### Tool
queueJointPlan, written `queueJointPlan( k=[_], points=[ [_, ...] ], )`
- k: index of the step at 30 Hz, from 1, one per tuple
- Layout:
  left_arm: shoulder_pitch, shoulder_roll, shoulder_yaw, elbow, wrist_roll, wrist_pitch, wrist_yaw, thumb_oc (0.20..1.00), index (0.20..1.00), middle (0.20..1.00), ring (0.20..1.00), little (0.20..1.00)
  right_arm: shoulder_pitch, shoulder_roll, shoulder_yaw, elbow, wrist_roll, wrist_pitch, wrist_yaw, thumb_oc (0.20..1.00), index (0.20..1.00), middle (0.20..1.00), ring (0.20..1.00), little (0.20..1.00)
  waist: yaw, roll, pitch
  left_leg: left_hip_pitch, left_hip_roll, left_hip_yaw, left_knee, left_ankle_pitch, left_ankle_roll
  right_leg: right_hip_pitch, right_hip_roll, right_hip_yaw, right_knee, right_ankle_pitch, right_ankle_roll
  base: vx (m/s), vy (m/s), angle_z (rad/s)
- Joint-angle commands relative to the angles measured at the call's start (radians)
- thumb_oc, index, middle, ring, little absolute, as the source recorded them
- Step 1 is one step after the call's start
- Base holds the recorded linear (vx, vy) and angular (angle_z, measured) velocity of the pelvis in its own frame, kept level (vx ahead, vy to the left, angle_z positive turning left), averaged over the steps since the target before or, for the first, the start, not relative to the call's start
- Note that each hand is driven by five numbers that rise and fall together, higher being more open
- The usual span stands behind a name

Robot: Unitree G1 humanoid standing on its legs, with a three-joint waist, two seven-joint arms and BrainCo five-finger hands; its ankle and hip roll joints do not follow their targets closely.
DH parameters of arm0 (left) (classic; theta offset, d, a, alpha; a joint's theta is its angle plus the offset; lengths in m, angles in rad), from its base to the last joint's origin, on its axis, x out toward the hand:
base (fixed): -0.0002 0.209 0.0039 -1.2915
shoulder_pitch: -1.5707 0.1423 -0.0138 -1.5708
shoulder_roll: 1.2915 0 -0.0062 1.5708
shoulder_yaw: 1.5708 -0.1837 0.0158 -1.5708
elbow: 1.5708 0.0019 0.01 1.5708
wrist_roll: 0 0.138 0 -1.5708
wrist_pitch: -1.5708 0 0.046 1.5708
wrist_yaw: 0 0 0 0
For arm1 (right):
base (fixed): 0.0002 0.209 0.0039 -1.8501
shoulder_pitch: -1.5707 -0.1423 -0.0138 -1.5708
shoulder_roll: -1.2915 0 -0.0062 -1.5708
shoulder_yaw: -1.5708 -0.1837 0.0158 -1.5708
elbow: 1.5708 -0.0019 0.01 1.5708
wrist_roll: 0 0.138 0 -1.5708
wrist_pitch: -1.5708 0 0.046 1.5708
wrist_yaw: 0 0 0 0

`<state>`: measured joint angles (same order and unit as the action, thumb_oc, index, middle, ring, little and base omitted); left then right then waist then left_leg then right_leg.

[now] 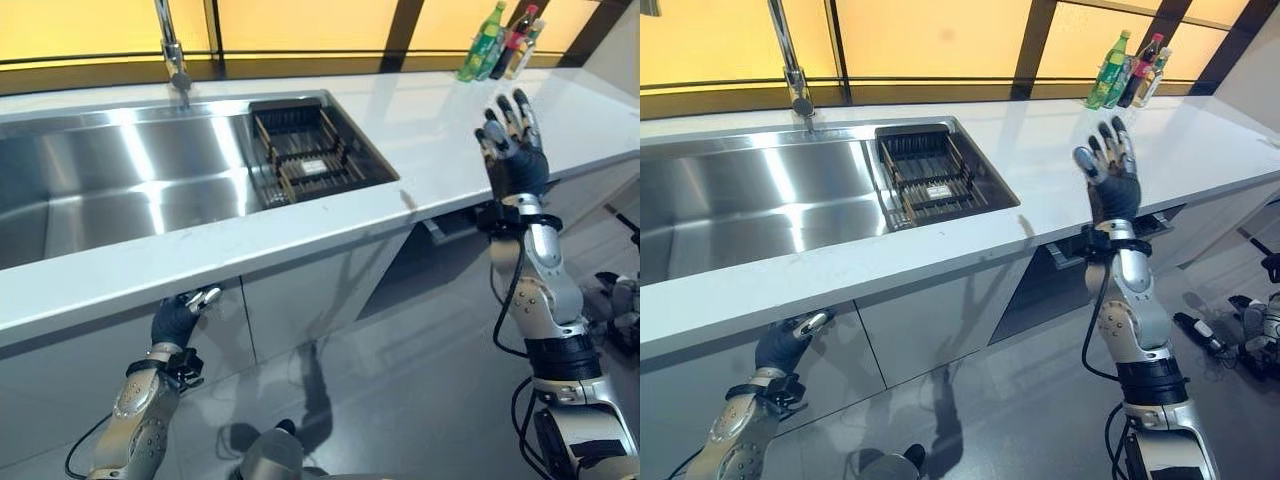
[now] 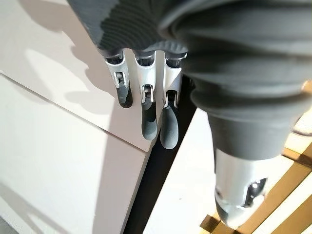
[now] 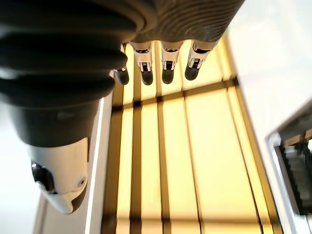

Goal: Pick up plates and place into dishwasher.

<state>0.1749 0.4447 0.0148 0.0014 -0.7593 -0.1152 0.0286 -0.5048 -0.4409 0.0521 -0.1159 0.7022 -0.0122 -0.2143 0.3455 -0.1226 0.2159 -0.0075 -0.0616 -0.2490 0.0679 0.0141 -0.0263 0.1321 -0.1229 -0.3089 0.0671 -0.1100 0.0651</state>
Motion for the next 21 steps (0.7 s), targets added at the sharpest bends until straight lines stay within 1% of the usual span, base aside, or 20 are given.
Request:
queueJointPlan(
  k=[1,3,4,5,6,7,8,9,10,11,12,13,14,16,19,21],
  points=[
    [-0.173,0.01,0.012,-0.156,0.016,-0.155,-0.012,1.0,1.0,1.0,1.0,1.0,-0.034,0.006,0.097,-0.037,-0.083,-0.042,0.026,1.0,1.0,1.0,1.0,1.0,-0.011,0.041,-0.159,0.017,-0.045,-0.013,-0.049,0.03,0.042,-0.013,-0.069,-0.02,0.057,0.152,0.038,-0.07,0.155,-0.01],
    [-0.18,0.008,0.001,-0.157,0.024,-0.176,-0.015,1.0,1.0,1.0,1.0,1.0,0.002,0.027,0.106,-0.064,-0.13,-0.071,0.02,1.0,1.0,1.0,1.0,1.0,-0.009,0.04,-0.154,0.008,-0.063,-0.011,-0.032,0.024,0.063,-0.033,-0.097,-0.016,0.158,0.174,0.048,-0.06,0.155,0.01],
    [-0.183,0.008,-0.011,-0.16,0.032,-0.189,-0.004,1.0,1.0,1.0,1.0,1.0,0.033,0.03,0.114,-0.085,-0.145,-0.089,0.022,1.0,1.0,1.0,1.0,1.0,-0.013,0.043,-0.148,0.003,-0.079,-0.016,-0.021,0.023,0.079,-0.064,-0.111,-0.002,0.255,0.211,0.056,-0.04,0.168,0.04],
    [-0.184,0.006,-0.019,-0.159,0.043,-0.199,0.01,1.0,1.0,1.0,1.0,1.0,0.066,0.039,0.123,-0.103,-0.147,-0.102,0.022,1.0,1.0,1.0,1.0,1.0,-0.018,0.048,-0.139,0.006,-0.091,-0.018,-0.014,0.02,0.092,-0.105,-0.116,0.025,0.362,0.229,0.061,-0.04,0.156,0.08],
    [-0.189,0.004,-0.027,-0.157,0.047,-0.209,0.019,1.0,1.0,1.0,1.0,1.0,0.089,0.045,0.13,-0.116,-0.148,-0.113,0.028,1.0,1.0,1.0,1.0,1.0,-0.027,0.055,-0.138,-0.001,-0.095,-0.024,-0.01,0.023,0.1,-0.135,-0.105,0.048,0.412,0.243,0.059,-0.03,0.093,0.14],
    [-0.194,-0.002,-0.036,-0.157,0.057,-0.22,0.035,1.0,1.0,1.0,1.0,1.0,0.11,0.051,0.144,-0.122,-0.164,-0.118,0.046,1.0,1.0,1.0,1.0,1.0,-0.039,0.058,-0.134,-0.003,-0.099,-0.028,-0.007,0.022,0.106,-0.159,-0.088,0.079,0.438,0.25,0.054,-0.02,0.034,0.22],
    [-0.194,-0.007,-0.04,-0.156,0.067,-0.229,0.043,1.0,1.0,1.0,1.0,1.0,0.118,0.054,0.152,-0.123,-0.174,-0.125,0.05,1.0,1.0,1.0,1.0,1.0,-0.043,0.059,-0.134,-0.003,-0.1,-0.028,-0.008,0.023,0.109,-0.173,-0.08,0.095,0.444,0.259,0.053,0.03,-0.089,0.23],
    [-0.21,-0.011,-0.062,-0.151,0.081,-0.249,0.064,1.0,1.0,1.0,1.0,1.0,0.154,0.052,0.174,-0.13,-0.191,-0.144,0.045,1.0,1.0,1.0,1.0,1.0,-0.062,0.048,-0.127,-0.016,-0.113,-0.045,-0.002,0.026,0.104,-0.16,-0.023,0.147,0.312,0.205,0.04,0.04,-0.111,0.15],
    [-0.215,-0.013,-0.068,-0.149,0.084,-0.254,0.068,1.0,1.0,1.0,1.0,1.0,0.161,0.05,0.176,-0.13,-0.182,-0.143,0.05,1.0,1.0,1.0,1.0,1.0,-0.071,0.048,-0.13,-0.021,-0.114,-0.051,0.0,0.029,0.101,-0.153,-0.01,0.154,0.265,0.206,0.037,0.08,-0.181,0.17],
    [-0.236,-0.022,-0.08,-0.148,0.095,-0.254,0.08,1.0,1.0,1.0,1.0,1.0,0.164,0.048,0.181,-0.108,-0.2,-0.159,0.048,1.0,1.0,1.0,1.0,1.0,-0.092,0.036,-0.132,-0.027,-0.117,-0.046,0.004,0.027,0.088,-0.147,0.005,0.2,0.124,0.195,0.035,0.06,-0.145,0.4],
    [-0.256,-0.027,-0.087,-0.15,0.094,-0.244,0.079,1.0,1.0,1.0,1.0,1.0,0.152,0.048,0.183,-0.09,-0.216,-0.164,0.034,1.0,1.0,1.0,1.0,1.0,-0.105,0.037,-0.131,-0.022,-0.115,-0.052,0.0,0.021,0.082,-0.141,0.022,0.234,0.044,0.191,0.034,0.05,-0.169,0.66],
    [-0.275,-0.03,-0.096,-0.152,0.092,-0.236,0.081,1.0,1.0,1.0,1.0,1.0,0.14,0.049,0.186,-0.073,-0.207,-0.16,0.029,1.0,1.0,1.0,1.0,1.0,-0.117,0.038,-0.128,-0.022,-0.114,-0.057,0.003,0.014,0.081,-0.146,0.039,0.27,0.041,0.199,0.037,0.02,-0.156,0.89],
    [-0.294,-0.038,-0.108,-0.16,0.105,-0.223,0.097,1.0,1.0,1.0,1.0,1.0,0.126,0.055,0.187,-0.054,-0.193,-0.157,0.024,1.0,1.0,1.0,1.0,1.0,-0.122,0.038,-0.125,-0.024,-0.108,-0.064,0.009,0.005,0.079,-0.159,0.047,0.282,0.057,0.191,0.037,0.01,-0.147,1.0],
    [-0.298,-0.051,-0.107,-0.168,0.123,-0.209,0.11,1.0,1.0,1.0,1.0,1.0,0.104,0.067,0.175,-0.027,-0.208,-0.151,0.021,1.0,1.0,1.0,1.0,1.0,-0.109,0.036,-0.134,-0.016,-0.094,-0.071,-0.008,0.006,0.063,-0.13,0.041,0.24,-0.006,0.169,0.031,0.03,-0.149,0.81],
    [-0.281,-0.059,-0.094,-0.192,0.115,-0.187,0.116,1.0,1.0,1.0,1.0,1.0,0.112,0.072,0.174,-0.05,-0.215,-0.116,0.008,1.0,1.0,1.0,1.0,1.0,-0.096,0.038,-0.153,-0.012,-0.073,-0.064,-0.033,0.018,0.046,-0.089,0.04,0.22,-0.077,0.179,0.026,0.04,-0.136,0.36],
    [-0.275,-0.058,-0.086,-0.197,0.105,-0.183,0.12,1.0,1.0,1.0,1.0,1.0,0.126,0.078,0.178,-0.07,-0.225,-0.107,0.001,1.0,1.0,1.0,1.0,1.0,-0.097,0.042,-0.163,-0.009,-0.061,-0.055,-0.046,0.022,0.038,-0.08,0.041,0.216,-0.097,0.183,0.025,0.03,-0.095,0.16]
  ],
)
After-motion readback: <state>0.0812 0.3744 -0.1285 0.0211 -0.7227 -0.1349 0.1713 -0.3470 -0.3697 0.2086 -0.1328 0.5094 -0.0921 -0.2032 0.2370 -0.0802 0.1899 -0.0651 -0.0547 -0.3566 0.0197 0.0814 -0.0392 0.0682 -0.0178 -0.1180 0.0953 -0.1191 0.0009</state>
